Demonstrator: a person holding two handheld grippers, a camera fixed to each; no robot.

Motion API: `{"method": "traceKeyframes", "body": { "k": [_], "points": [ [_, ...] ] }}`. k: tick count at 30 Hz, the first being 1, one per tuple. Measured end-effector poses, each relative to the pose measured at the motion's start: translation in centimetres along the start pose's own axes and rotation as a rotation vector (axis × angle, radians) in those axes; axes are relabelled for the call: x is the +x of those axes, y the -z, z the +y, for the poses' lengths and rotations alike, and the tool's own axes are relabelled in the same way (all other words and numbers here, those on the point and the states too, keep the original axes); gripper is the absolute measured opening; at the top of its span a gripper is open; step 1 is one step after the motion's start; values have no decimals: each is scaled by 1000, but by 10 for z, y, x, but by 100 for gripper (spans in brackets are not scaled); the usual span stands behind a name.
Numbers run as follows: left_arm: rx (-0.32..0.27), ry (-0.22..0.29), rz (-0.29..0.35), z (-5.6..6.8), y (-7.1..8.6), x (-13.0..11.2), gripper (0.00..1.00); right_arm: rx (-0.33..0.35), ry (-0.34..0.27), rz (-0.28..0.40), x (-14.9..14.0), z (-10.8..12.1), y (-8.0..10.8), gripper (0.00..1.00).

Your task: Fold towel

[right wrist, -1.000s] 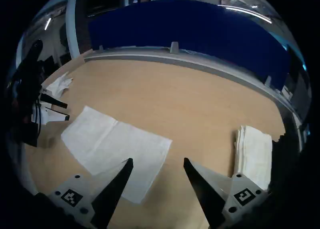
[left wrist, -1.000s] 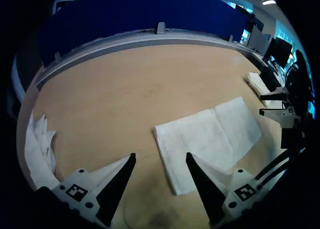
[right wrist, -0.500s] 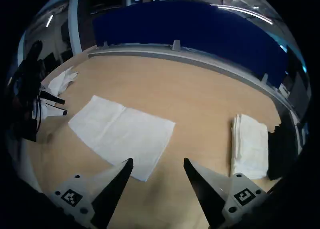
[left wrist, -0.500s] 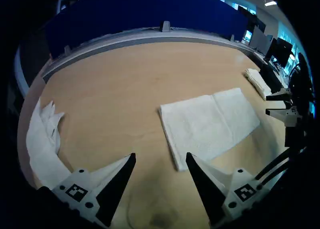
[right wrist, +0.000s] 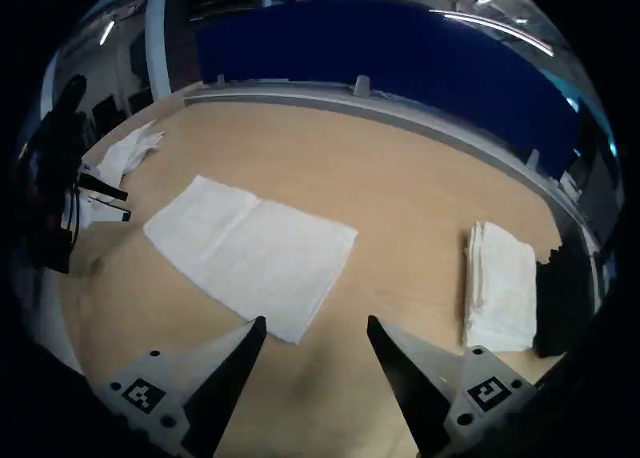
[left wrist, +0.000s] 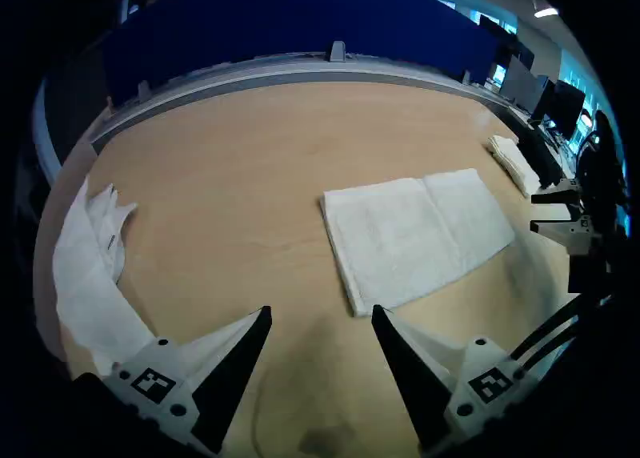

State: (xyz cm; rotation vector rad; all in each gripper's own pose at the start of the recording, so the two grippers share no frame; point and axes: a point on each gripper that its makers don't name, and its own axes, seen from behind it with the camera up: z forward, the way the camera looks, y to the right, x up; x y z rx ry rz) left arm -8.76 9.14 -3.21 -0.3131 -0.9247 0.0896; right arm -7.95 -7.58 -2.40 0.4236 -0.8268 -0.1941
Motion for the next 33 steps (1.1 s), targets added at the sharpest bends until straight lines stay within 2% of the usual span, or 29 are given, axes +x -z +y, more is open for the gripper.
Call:
{"method": "traceKeyframes", "body": {
  "k": [8,14,23,27,33],
  "points": [
    [48,17,4,-12,22,-19,93,49,53,-22,-8,-12,-2,98],
    [72,54,-2,-19,41,-41,93,79,95,-39,-11,-20,-5,98],
    [110,110,4,-30,56,-59,93,110,144,-63,-16,-26,-10,97],
    [128,133,4,-32,63,-66,93,125,162,-81,-21,-28,-13,92],
    [153,164,-4,-37,75,-82,93,150,173,-114,-33,-31,-20,67]
  ]
}}
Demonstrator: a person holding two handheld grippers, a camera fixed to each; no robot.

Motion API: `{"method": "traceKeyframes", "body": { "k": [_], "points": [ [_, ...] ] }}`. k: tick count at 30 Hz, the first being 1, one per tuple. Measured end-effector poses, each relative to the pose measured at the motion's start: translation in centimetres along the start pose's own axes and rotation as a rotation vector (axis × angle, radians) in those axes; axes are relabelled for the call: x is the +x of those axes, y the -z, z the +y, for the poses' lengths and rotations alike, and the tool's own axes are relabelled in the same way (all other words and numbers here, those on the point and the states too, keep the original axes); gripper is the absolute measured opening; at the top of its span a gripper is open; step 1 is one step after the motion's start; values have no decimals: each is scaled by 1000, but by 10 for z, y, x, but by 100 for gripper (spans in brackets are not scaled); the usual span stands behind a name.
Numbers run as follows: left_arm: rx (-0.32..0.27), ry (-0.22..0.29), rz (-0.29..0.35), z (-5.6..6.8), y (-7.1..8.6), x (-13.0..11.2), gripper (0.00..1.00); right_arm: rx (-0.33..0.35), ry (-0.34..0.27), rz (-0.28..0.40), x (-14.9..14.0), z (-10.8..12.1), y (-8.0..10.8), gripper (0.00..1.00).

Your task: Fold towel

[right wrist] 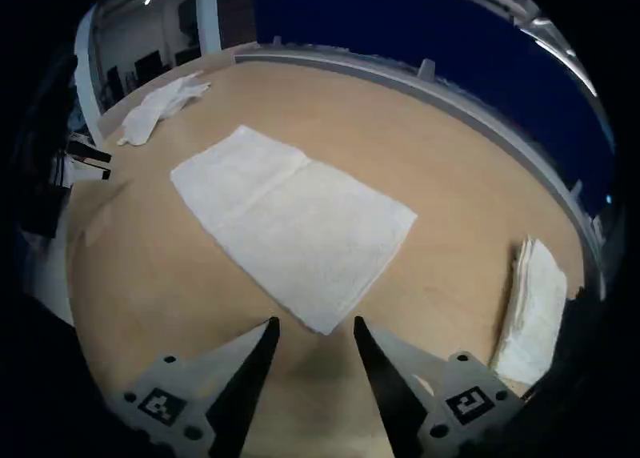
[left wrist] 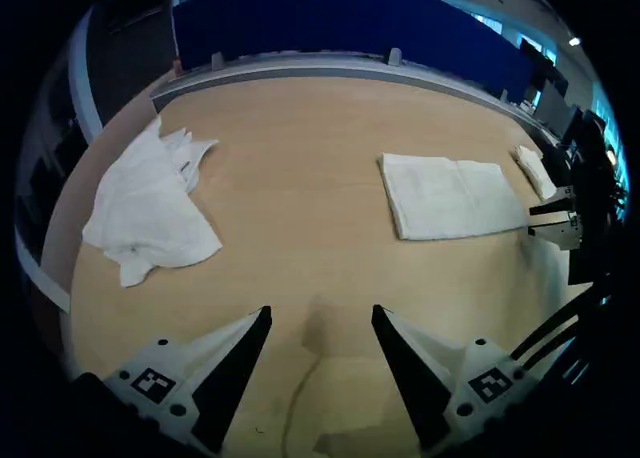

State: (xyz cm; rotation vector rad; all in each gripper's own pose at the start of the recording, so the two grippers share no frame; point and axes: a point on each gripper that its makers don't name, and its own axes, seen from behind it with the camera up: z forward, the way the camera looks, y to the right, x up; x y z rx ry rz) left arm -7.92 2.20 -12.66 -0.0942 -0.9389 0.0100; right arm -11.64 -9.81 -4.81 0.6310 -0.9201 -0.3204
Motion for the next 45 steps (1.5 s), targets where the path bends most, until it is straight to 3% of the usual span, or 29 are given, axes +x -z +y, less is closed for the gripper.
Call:
{"method": "traceKeyframes", "body": {
  "k": [4,10,16,22,35,45],
  "points": [
    [11,23,-13,-6,6,-11,93,17,-4,-19,-6,0,-5,60],
    [21,46,-24,-11,11,-20,93,18,5,-31,-8,3,-10,31],
    [22,51,-25,-12,11,-23,93,21,12,-39,-8,5,-12,29],
    [22,55,-29,-11,9,-26,93,22,34,-44,-7,5,-14,13],
    [22,63,-33,-14,10,-30,93,12,64,-19,9,7,-6,8],
    [13,75,-22,-13,17,-27,93,4,82,74,62,2,10,7]
  ]
}}
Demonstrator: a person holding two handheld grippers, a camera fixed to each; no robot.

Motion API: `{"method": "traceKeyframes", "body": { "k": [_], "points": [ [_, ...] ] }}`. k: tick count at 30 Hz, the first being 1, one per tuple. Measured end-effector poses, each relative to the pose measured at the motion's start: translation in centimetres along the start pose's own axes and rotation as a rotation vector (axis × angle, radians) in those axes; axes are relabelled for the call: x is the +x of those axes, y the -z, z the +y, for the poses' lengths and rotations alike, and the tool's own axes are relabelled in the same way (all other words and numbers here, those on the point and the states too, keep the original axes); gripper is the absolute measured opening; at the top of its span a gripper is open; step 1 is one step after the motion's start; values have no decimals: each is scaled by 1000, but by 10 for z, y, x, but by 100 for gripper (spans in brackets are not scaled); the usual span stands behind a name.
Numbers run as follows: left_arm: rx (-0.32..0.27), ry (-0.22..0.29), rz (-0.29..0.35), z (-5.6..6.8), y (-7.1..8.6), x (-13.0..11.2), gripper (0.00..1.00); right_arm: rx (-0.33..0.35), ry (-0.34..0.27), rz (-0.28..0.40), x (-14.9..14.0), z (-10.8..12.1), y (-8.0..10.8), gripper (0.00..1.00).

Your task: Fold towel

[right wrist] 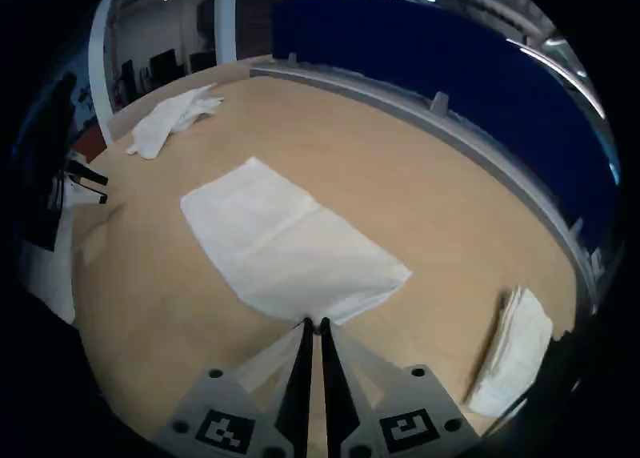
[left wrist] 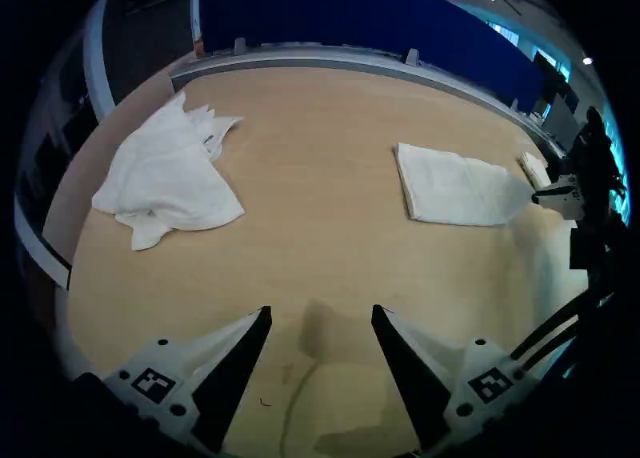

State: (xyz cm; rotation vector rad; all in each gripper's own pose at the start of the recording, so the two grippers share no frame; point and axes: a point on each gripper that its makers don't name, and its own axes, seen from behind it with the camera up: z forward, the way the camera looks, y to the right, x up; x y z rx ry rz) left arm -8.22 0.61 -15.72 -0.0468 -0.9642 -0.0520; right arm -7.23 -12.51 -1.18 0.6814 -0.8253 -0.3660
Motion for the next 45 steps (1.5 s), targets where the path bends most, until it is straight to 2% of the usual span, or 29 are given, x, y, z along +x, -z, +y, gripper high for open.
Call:
{"method": "traceKeyframes", "body": {
  "k": [11,23,29,38,45],
  "points": [
    [-4,24,20,-4,6,1,93,19,65,91,72,-13,6,7],
    [-16,45,44,-4,12,5,93,48,115,83,89,-31,-6,7],
    [-12,63,57,-8,17,5,93,84,161,95,111,-51,-18,7],
    [-14,119,77,-10,23,3,93,159,235,100,140,-93,-44,7],
    [-13,135,87,-9,27,3,93,227,272,69,138,-130,-73,7]
  ]
}}
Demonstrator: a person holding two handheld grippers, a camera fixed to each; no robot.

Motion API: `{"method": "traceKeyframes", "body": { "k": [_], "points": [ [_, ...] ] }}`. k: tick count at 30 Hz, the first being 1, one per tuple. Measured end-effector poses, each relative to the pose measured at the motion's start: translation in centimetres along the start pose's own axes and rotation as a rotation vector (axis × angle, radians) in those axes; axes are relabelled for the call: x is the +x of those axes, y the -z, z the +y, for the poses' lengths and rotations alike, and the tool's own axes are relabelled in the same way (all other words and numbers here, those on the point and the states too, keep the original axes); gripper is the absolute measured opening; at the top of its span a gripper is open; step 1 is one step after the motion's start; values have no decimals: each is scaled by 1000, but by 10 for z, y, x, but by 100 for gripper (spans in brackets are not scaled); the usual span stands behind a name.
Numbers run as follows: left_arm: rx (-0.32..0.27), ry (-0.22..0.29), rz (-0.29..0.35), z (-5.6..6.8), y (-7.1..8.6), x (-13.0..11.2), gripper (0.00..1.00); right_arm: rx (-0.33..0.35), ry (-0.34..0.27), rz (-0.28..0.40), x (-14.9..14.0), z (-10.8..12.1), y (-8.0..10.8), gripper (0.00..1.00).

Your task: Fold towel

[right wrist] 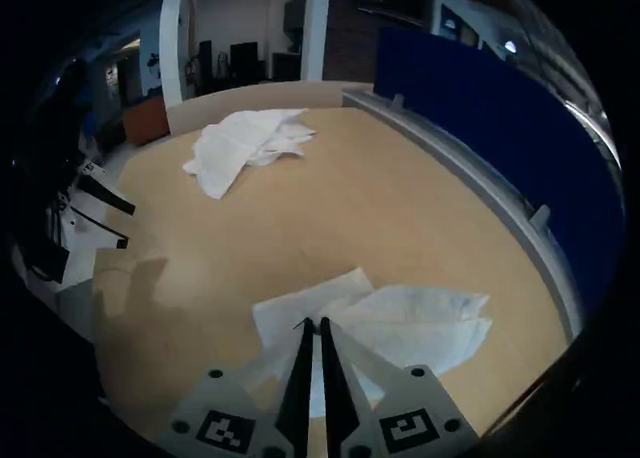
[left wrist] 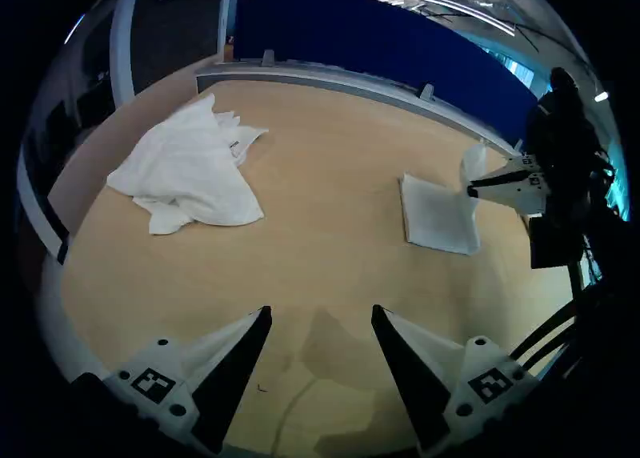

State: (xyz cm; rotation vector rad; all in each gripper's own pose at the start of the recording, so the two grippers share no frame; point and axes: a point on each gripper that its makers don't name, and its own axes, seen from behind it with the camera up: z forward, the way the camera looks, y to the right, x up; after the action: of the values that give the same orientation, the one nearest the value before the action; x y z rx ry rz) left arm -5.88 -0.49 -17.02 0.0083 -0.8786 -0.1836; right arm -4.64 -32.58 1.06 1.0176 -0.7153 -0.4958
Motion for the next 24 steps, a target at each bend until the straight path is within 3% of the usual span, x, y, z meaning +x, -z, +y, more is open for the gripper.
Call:
{"method": "traceKeyframes", "body": {
  "k": [8,11,18,20,24],
  "points": [
    [3,11,-4,0,0,-8,93,84,-44,-73,-29,-35,-53,7],
    [2,14,-7,1,-1,-9,93,87,-59,-86,-35,-37,-61,7],
    [-2,10,-7,2,-2,-7,93,89,-53,-80,-32,-35,-56,12],
    [-1,7,-6,2,-2,-6,93,91,-48,-76,-31,-35,-53,21],
    [0,8,-6,1,-1,-5,93,92,-49,-67,-30,-36,-45,50]
  ]
}}
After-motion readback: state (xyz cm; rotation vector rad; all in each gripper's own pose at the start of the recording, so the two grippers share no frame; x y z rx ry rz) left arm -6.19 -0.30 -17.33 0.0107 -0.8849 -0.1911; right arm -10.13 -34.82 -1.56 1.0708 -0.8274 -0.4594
